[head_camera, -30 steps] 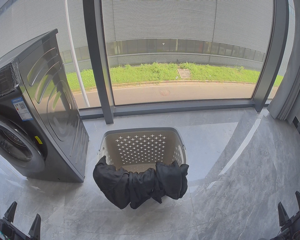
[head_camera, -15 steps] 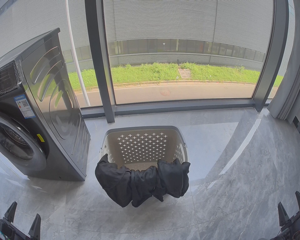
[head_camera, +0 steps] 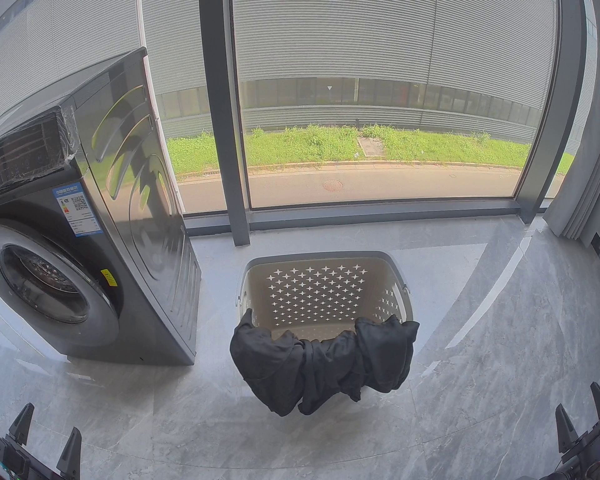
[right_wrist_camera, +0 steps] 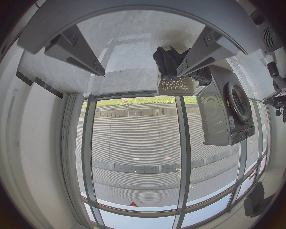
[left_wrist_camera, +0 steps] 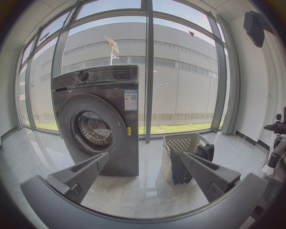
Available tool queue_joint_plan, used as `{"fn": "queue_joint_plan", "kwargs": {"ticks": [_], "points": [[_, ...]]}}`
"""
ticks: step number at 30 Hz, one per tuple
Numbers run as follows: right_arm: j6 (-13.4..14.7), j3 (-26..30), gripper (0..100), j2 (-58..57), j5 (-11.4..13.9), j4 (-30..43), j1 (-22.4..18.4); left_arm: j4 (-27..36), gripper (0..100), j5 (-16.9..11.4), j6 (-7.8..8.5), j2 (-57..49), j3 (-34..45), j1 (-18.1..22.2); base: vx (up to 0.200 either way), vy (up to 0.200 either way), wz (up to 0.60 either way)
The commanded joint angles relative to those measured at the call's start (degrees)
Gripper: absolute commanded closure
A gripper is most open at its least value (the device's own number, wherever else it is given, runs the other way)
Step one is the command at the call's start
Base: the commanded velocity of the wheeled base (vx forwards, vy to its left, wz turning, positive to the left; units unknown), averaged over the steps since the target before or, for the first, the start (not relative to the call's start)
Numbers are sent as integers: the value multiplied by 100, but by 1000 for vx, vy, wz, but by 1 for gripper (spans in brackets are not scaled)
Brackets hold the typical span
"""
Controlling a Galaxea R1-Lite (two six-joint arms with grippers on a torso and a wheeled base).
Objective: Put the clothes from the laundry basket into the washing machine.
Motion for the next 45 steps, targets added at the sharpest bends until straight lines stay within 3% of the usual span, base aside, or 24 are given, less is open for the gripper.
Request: {"fn": "queue_joint_plan", "kwargs": {"ticks": [1,45], "points": [[-1,101,0,-70,-2,4,0,-5,0,0,-7,-96,92,-2,0,200,0],[-1,101,0,-70,-2,4,0,-5,0,0,2,-96,92,-2,0,200,0]]}}
